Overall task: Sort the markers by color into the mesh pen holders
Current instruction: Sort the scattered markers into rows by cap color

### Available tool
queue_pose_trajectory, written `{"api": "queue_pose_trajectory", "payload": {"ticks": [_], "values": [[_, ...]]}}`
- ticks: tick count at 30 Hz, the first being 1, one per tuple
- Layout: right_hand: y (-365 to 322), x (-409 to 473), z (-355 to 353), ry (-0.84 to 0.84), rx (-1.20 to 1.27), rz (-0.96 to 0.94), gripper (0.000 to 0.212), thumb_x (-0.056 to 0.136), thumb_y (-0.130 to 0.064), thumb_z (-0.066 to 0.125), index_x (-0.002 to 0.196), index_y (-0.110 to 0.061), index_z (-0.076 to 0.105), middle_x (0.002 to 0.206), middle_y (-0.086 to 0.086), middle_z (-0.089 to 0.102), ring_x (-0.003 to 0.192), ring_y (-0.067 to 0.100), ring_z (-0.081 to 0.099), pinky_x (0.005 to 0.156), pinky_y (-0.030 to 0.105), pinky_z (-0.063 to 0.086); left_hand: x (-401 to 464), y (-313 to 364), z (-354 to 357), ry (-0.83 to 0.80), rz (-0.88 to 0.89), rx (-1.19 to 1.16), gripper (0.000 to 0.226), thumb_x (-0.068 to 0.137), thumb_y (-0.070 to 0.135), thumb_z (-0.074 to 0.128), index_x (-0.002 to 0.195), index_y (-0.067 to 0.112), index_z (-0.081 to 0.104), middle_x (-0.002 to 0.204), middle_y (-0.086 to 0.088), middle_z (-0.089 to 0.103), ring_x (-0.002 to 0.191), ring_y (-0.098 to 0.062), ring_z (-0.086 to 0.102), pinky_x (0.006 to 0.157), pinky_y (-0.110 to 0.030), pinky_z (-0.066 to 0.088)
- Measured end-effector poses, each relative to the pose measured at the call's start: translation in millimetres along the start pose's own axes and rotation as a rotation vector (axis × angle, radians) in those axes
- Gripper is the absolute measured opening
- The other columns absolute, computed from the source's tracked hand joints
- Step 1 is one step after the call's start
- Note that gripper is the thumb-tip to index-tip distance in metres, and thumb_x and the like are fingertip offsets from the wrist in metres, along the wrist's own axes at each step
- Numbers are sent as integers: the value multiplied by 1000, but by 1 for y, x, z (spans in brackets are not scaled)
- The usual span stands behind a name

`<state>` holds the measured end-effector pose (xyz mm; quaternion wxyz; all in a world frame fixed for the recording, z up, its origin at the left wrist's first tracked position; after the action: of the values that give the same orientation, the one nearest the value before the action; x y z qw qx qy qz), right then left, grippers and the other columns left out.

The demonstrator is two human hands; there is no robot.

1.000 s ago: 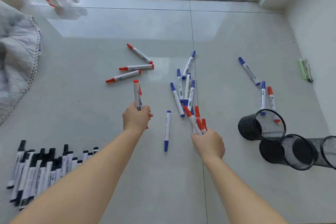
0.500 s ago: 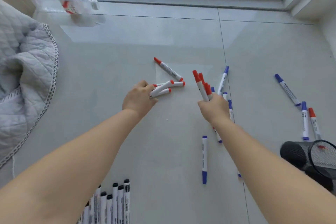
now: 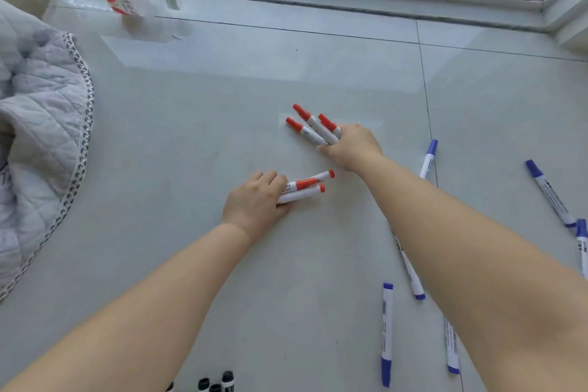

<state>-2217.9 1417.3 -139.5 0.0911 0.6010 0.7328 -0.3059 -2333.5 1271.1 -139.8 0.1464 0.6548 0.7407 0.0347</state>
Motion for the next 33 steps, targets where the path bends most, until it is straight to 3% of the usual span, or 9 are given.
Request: {"api": "queue_pose_trajectory", "payload": {"ticks": [4, 10, 13, 17, 20, 24, 26, 29, 33], "values": [[-3, 6, 1, 74, -190, 4, 13, 83, -28, 56, 92, -18, 56, 84, 3, 50, 78, 26, 50, 60, 28, 36, -17, 5, -7, 149, 55, -54, 28, 68, 23, 80, 74, 3, 61, 69, -13, 60, 61, -27, 61, 40, -30, 41], [24, -20, 8, 8, -106, 150, 20, 74, -29, 59, 66, -18, 44, 70, 2, 57, 62, 21, 57, 43, 23, 29, -15, -7, 11, -86, -215, 76, 23, 89, 33, 45, 95, 11, 48, 93, -9, 61, 77, -29, 56, 59, -29, 31], [45, -53, 20, -22, 125, 265, 16, 72, -28, 58, 68, -17, 48, 62, -1, 55, 43, 11, 54, 41, 21, 31, -26, -11, 14, -197, -385, -42, 17, 85, 30, 50, 86, 14, 43, 83, -5, 57, 69, -27, 48, 57, -27, 33], [59, -113, 44, -90, 484, 335, 14, 75, -28, 59, 71, -20, 49, 66, -1, 52, 49, 11, 52, 37, 19, 34, -63, -13, 17, -306, -650, -383, 19, 80, 29, 52, 69, 15, 43, 64, -1, 46, 56, -21, 47, 44, -24, 29], [60, -166, 78, -219, 639, 307, 2, 77, -20, 56, 77, -18, 56, 67, 1, 60, 57, 16, 60, 41, 18, 41, -105, 5, 26, -322, -662, -541, 22, 81, 30, 52, 67, 16, 44, 67, -3, 53, 59, -22, 52, 48, -25, 36], [72, -235, 122, -311, 746, 320, 4, 80, -15, 53, 77, -17, 54, 71, 3, 62, 61, 15, 63, 46, 18, 41, -170, 41, 45, -331, -621, -673, 20, 87, 39, 52, 86, 19, 54, 75, 0, 57, 66, -16, 52, 48, -24, 35], [83, -265, 140, -293, 748, 349, 5, 82, -15, 52, 87, -15, 55, 76, 3, 61, 60, 13, 59, 43, 17, 41, -203, 56, 55, -310, -656, -780, 21, 89, 41, 52, 95, 21, 56, 79, 1, 59, 70, -14, 54, 51, -23, 36], [100, -301, 158, -199, 665, 374, 16, 81, -20, 54, 96, -15, 54, 83, 3, 61, 72, 20, 59, 58, 29, 50, -244, 75, 65, -251, -685, -867, 23, 91, 40, 51, 104, 21, 57, 84, 3, 62, 77, -13, 56, 56, -23, 40], [110, -338, 173, -66, 484, 297, 14, 84, -25, 53, 94, -18, 46, 79, 0, 56, 65, 16, 54, 50, 25, 40, -282, 88, 74, -172, -722, -792, 24, 90, 44, 49, 93, 20, 52, 81, 1, 61, 74, -16, 58, 66, -32, 48]]}}
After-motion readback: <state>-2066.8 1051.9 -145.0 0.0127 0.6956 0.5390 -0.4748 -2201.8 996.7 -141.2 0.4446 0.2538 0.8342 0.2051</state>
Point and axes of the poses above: each hand's wrist, its own x-axis towards the middle knuckle, its own z-axis out of the palm, y = z × x, the point moved 8 cm from there along x, towards the middle knuckle
